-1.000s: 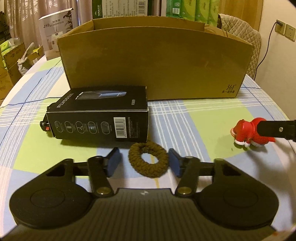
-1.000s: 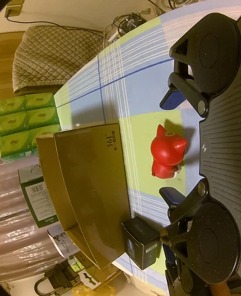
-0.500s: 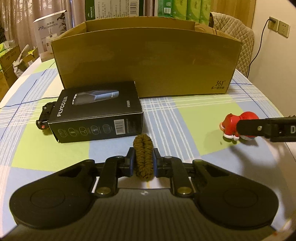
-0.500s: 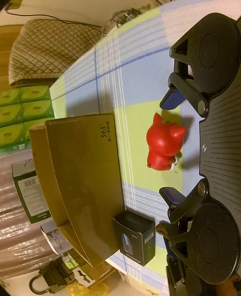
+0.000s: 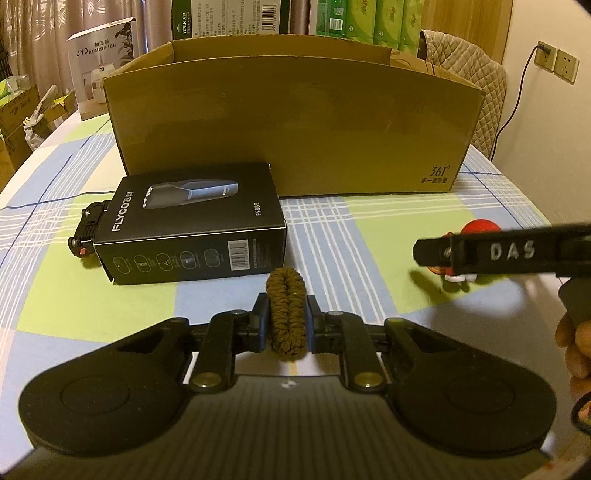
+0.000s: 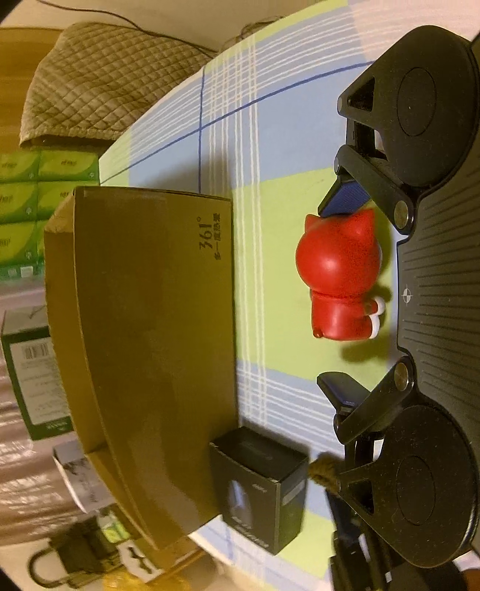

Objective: Organize objects
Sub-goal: 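Grasp the brown hair tie with left gripper while right grasps red toy, then carry both items over the box and open the left gripper inside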

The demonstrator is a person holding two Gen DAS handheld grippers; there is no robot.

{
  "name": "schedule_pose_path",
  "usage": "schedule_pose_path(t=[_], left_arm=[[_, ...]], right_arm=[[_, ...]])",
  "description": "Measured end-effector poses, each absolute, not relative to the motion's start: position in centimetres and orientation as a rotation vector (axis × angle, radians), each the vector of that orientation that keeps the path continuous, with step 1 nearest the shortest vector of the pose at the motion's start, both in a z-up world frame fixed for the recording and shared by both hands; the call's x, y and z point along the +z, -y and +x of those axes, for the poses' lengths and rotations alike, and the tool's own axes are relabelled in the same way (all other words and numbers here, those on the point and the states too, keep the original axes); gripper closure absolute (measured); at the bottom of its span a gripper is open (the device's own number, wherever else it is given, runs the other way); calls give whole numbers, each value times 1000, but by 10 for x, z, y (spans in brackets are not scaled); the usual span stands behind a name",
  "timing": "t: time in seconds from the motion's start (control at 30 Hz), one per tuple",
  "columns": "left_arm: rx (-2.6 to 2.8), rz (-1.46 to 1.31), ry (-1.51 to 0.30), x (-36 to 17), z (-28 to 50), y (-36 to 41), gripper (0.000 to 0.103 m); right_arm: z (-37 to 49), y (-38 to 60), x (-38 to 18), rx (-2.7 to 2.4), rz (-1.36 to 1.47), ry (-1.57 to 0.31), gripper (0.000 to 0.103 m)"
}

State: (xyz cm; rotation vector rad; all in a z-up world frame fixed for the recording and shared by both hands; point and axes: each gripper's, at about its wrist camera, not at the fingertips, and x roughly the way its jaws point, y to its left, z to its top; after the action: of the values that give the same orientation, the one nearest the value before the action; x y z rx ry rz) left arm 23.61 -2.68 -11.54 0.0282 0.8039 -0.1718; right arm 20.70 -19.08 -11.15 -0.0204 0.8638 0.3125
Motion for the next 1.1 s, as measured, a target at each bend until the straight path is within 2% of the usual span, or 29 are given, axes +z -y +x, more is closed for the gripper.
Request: schedule_pose_path(t=[0.07, 0.33, 0.63, 0.87, 0.9, 0.97, 1.1], left_arm=[[-172, 28, -803, -116, 236, 27, 87], [-176, 38, -801, -115, 235, 27, 86], [-171, 64, -794, -116, 235, 30, 77], [-169, 101, -790, -117, 234, 34, 75], [-169, 101, -794, -116, 235, 34, 76], [-180, 93, -803, -115, 235, 33, 86], [-181, 88, -808, -114, 232, 34, 88]], right_arm=[[207, 190, -114, 302, -43, -866, 38], [205, 187, -115, 296, -68, -863, 39], [204, 188, -110, 306, -31, -861, 39], [204, 188, -107, 307, -8, -854, 39], [204, 189, -106, 308, -2, -853, 39], [203, 188, -103, 312, 9, -849, 39], [199, 184, -89, 328, 19, -821, 39]])
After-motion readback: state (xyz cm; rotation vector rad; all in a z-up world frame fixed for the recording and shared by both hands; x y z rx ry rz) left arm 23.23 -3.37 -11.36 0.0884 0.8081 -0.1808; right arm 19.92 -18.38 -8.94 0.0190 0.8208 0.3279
